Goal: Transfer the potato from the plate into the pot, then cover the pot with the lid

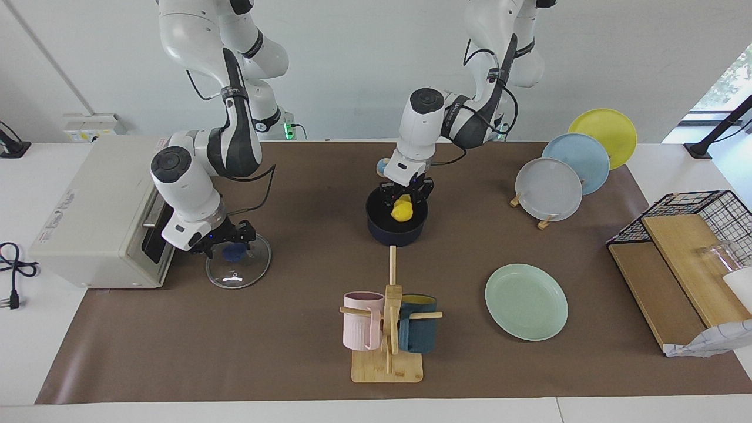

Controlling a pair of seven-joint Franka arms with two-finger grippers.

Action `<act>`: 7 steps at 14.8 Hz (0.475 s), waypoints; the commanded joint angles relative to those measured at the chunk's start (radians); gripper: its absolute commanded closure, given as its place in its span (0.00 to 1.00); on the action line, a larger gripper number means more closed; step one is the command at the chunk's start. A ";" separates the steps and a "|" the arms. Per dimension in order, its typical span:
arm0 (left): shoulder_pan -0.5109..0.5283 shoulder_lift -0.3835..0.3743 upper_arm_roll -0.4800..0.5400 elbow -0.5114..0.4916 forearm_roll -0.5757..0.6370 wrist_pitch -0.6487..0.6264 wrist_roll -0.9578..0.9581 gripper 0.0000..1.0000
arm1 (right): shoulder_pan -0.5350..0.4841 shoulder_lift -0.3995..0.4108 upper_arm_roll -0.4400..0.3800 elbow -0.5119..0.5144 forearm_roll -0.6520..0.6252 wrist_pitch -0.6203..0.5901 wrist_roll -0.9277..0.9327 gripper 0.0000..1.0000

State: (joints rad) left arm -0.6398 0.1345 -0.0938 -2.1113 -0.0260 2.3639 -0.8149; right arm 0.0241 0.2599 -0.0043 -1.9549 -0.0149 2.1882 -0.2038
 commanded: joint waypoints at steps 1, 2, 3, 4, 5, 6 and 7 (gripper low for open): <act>-0.038 -0.010 0.019 -0.062 0.011 0.071 -0.030 1.00 | -0.018 0.004 0.007 -0.035 0.018 0.045 -0.029 0.00; -0.038 -0.003 0.019 -0.062 0.012 0.072 -0.030 1.00 | -0.018 0.001 0.007 -0.047 0.018 0.044 -0.034 0.00; -0.040 0.002 0.019 -0.062 0.012 0.072 -0.030 1.00 | -0.021 -0.001 0.007 -0.051 0.018 0.044 -0.046 0.00; -0.044 0.007 0.019 -0.062 0.014 0.078 -0.035 1.00 | -0.026 -0.001 0.007 -0.052 0.018 0.047 -0.049 0.00; -0.054 0.022 0.019 -0.064 0.015 0.083 -0.046 1.00 | -0.024 0.001 0.009 -0.050 0.018 0.053 -0.046 0.00; -0.061 0.028 0.020 -0.064 0.017 0.087 -0.055 1.00 | -0.021 0.001 0.009 -0.050 0.018 0.051 -0.045 0.00; -0.067 0.037 0.020 -0.064 0.017 0.089 -0.056 1.00 | -0.018 0.001 0.009 -0.050 0.018 0.044 -0.046 0.00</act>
State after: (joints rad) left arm -0.6725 0.1576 -0.0925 -2.1578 -0.0249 2.4143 -0.8376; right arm 0.0168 0.2665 -0.0041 -1.9909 -0.0149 2.2179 -0.2118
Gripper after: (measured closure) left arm 0.361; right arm 0.000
